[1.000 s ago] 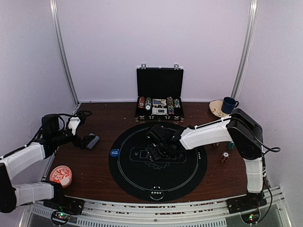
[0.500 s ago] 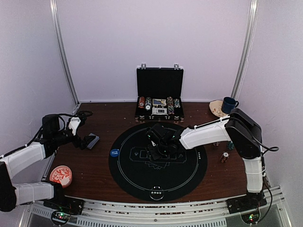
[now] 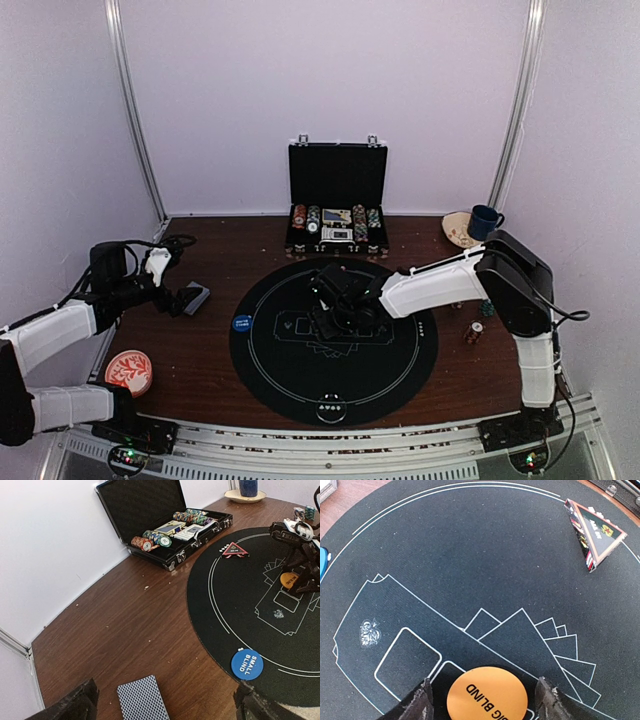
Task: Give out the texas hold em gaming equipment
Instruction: Move the big blind button to the poker table mat.
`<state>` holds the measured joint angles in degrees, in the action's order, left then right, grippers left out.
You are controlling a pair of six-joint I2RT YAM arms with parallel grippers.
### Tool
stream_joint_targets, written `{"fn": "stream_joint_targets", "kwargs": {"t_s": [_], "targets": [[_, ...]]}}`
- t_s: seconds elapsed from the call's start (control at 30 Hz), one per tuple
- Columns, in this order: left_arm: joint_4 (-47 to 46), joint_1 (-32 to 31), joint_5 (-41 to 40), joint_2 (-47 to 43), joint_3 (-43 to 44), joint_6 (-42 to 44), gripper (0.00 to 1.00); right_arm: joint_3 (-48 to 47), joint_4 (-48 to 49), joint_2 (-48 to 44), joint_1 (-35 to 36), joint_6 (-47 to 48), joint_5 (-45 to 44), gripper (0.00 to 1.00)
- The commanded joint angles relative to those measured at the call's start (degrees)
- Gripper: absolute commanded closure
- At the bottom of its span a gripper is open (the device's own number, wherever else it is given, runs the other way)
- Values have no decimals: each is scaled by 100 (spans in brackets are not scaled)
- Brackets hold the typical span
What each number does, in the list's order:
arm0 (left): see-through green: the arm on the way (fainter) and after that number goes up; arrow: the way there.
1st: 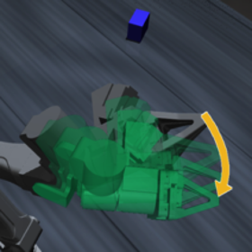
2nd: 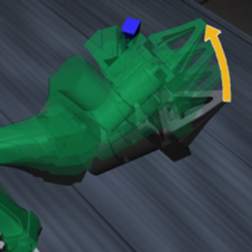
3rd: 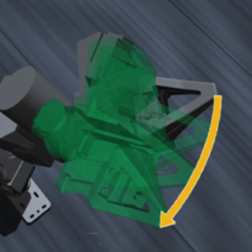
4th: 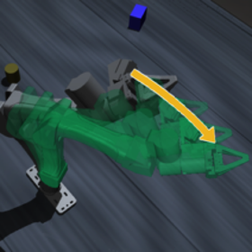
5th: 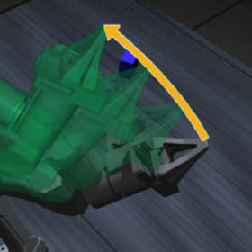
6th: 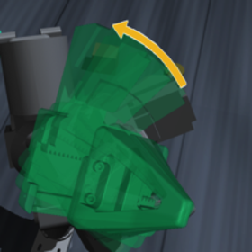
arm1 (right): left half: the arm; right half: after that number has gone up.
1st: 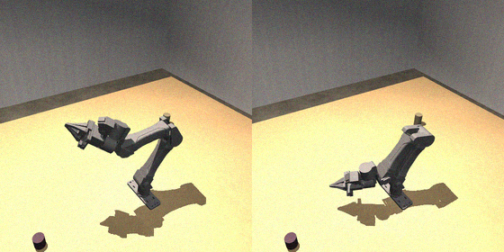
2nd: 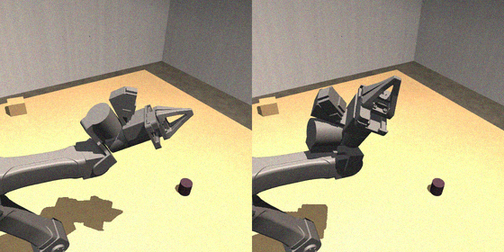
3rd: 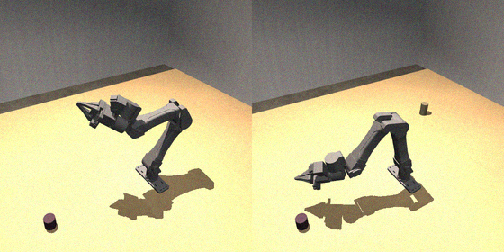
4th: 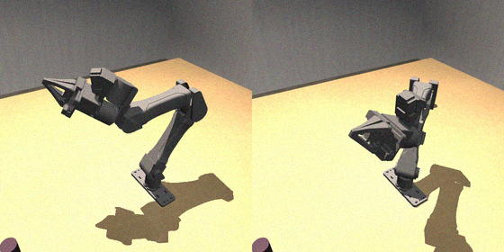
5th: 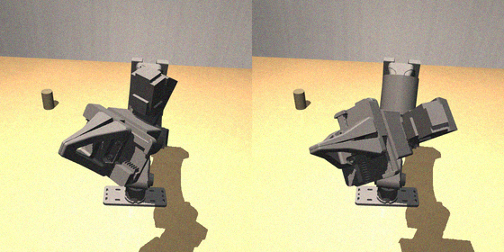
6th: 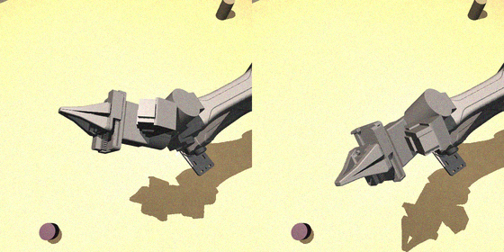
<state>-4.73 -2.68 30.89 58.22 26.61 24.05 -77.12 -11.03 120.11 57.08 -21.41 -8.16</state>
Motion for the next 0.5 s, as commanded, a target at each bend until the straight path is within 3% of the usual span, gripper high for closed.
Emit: {"fn": "stream_joint_targets", "kwargs": {"t_s": [0.0, 0.47], "targets": [[-322, -21, 61, -12, -43, 41, 2, 319, -641, 82, 131, -74, 27, 32], [-327, -16, 53, 22, -42, 39, 2, 395, -729, 26, 199, -56, -122, 42]]}}
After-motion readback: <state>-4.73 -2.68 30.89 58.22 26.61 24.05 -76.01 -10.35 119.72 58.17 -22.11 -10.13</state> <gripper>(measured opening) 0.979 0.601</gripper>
